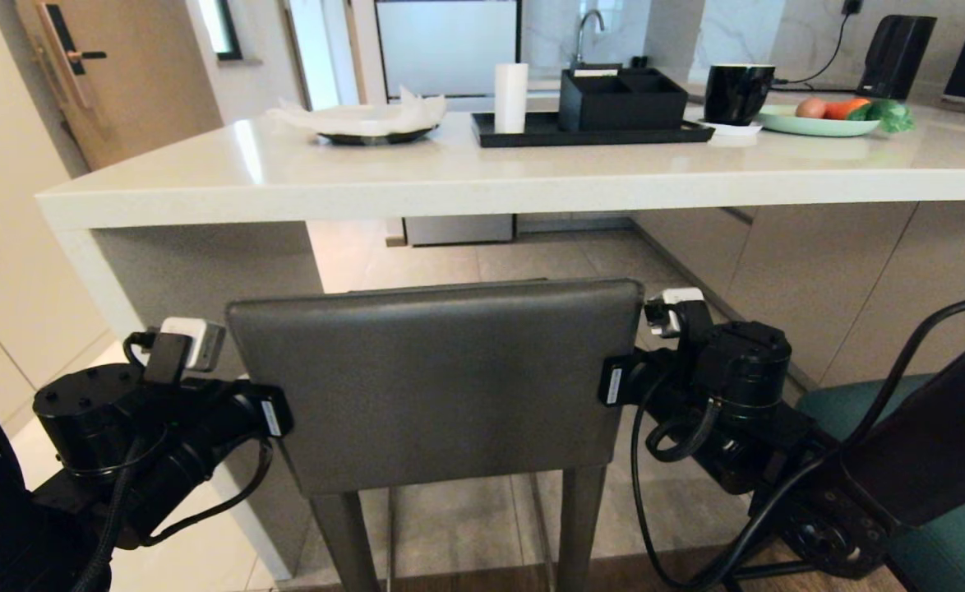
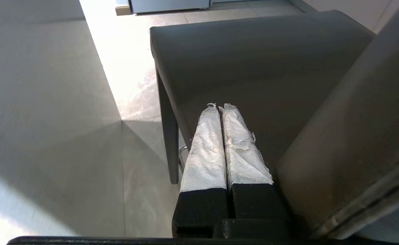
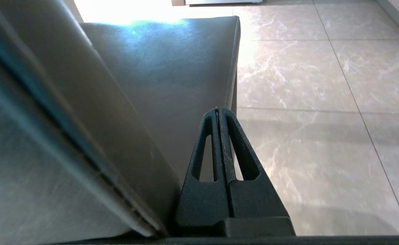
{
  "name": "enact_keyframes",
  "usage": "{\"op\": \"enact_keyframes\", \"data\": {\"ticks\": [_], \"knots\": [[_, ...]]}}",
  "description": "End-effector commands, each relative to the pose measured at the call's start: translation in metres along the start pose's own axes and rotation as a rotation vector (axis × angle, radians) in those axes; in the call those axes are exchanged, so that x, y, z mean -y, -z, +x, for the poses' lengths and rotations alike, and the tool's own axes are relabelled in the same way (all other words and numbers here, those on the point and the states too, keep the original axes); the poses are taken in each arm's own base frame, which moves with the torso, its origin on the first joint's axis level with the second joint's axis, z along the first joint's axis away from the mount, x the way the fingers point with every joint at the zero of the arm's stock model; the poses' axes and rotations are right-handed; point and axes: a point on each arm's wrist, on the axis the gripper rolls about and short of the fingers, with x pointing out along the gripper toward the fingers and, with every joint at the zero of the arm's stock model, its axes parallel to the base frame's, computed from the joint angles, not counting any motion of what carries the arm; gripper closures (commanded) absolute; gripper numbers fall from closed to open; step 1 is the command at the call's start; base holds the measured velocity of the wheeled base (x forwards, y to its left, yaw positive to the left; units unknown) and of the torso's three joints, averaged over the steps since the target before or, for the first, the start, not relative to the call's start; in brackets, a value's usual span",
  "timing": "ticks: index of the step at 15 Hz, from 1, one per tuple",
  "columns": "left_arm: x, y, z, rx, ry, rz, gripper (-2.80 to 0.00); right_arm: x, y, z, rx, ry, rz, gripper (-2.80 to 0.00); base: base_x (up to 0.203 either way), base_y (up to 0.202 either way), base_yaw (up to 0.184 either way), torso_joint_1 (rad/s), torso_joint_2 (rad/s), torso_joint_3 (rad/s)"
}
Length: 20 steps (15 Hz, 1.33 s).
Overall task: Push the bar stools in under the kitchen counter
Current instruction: Push the gray chair back under the dining table
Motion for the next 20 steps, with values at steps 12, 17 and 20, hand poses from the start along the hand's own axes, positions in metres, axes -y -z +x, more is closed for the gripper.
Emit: {"op": "enact_keyframes", "data": {"ticks": [12, 17, 20], "knots": [[0.002, -0.014, -0.04, 0.038, -0.007, 0.001, 0.0, 0.004, -0.01, -0.015, 0.019, 0.003, 0.006, 0.0, 0.055, 0.0, 0.0, 0.002, 0.0, 0.001], [-0.024, -0.015, -0.058, 0.038, -0.121, -0.011, 0.0, 0.018, -0.02, -0.036, 0.035, 0.036, 0.028, 0.0, 0.0, 0.0, 0.0, 0.0, 0.0, 0.0], [-0.022, -0.015, -0.07, 0.043, -0.12, -0.047, 0.0, 0.023, -0.031, -0.048, 0.063, 0.081, 0.032, 0.0, 0.0, 0.0, 0.0, 0.0, 0.0, 0.0]]}}
